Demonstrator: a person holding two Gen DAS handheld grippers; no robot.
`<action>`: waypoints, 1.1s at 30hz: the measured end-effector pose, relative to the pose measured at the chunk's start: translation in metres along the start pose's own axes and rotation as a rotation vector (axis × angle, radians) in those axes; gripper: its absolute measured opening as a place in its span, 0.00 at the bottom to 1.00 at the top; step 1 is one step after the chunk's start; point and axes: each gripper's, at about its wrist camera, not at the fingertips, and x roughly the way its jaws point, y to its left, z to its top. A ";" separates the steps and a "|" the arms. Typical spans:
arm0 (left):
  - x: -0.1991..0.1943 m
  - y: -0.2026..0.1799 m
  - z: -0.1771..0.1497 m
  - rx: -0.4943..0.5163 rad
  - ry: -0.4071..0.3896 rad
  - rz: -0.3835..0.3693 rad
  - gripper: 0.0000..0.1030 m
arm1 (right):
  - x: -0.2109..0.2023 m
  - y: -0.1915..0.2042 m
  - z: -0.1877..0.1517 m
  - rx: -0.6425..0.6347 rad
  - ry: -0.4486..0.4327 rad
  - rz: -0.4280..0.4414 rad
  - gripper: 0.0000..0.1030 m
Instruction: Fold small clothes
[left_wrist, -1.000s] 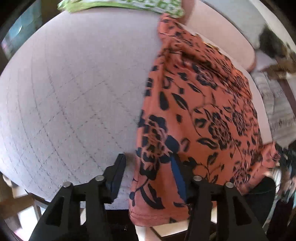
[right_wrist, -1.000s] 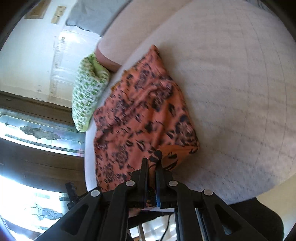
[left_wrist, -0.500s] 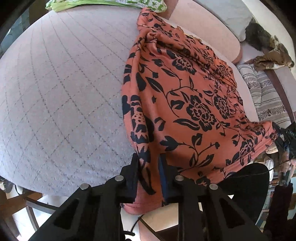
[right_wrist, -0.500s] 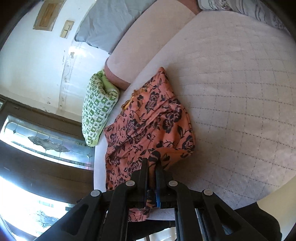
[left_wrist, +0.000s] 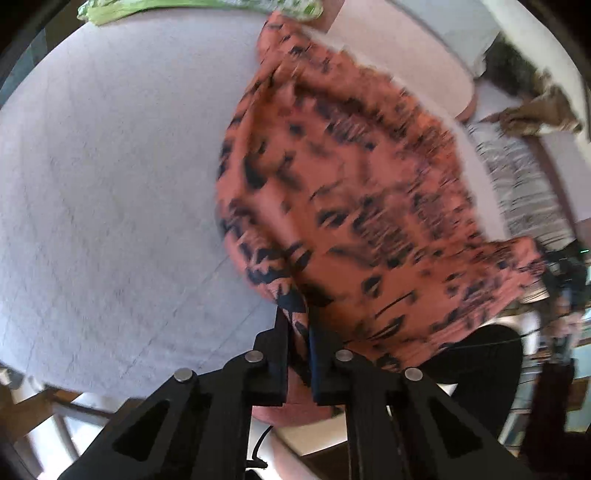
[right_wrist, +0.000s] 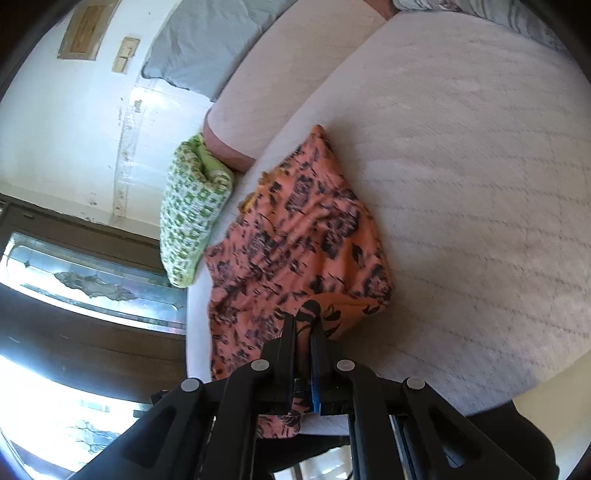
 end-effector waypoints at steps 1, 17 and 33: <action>-0.007 -0.002 0.007 -0.005 -0.016 -0.036 0.08 | 0.001 0.003 0.007 -0.004 -0.003 0.002 0.07; 0.041 0.024 0.298 -0.221 -0.171 0.015 0.16 | 0.122 -0.005 0.227 0.208 -0.144 -0.049 0.13; 0.033 -0.026 0.156 -0.492 -0.664 0.301 0.67 | 0.208 0.099 0.118 -0.343 0.102 -0.147 0.20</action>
